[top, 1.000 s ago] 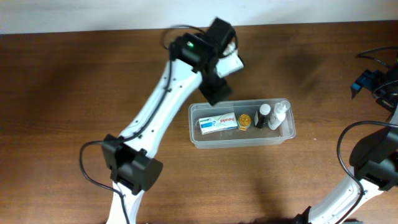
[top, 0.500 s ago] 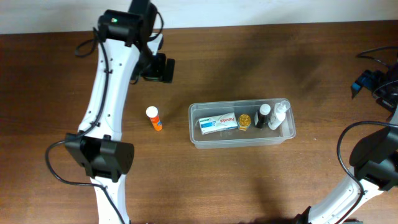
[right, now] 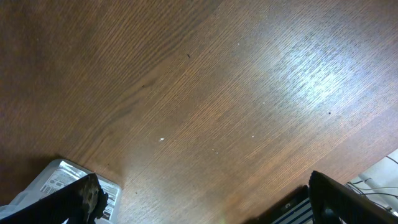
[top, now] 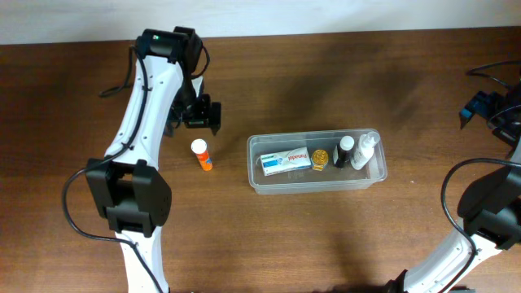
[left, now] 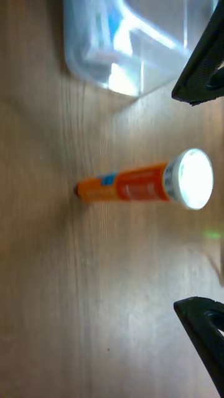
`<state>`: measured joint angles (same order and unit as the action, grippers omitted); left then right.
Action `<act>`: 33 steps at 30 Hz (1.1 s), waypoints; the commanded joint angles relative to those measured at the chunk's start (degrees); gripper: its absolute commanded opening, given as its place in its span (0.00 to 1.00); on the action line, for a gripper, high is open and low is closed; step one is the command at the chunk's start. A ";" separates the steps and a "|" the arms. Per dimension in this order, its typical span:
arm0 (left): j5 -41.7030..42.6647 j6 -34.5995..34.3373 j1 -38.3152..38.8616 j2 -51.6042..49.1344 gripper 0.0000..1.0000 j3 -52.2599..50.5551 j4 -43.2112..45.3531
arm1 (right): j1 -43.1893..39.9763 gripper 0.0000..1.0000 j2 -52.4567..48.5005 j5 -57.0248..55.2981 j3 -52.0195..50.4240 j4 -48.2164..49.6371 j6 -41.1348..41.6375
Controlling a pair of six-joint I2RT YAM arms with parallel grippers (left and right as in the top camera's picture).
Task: Pack container
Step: 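Lower left gripper onto the orange tube and grasp it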
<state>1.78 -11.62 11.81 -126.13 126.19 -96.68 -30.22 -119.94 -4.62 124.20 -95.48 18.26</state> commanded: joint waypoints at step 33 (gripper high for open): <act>1.86 -2.45 1.05 -0.31 0.65 -12.50 2.54 | 0.24 0.98 1.40 0.11 -0.24 0.15 0.70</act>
<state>3.05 -13.78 12.73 -126.13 114.08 -93.89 -30.22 -119.94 -4.62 124.20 -95.44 18.22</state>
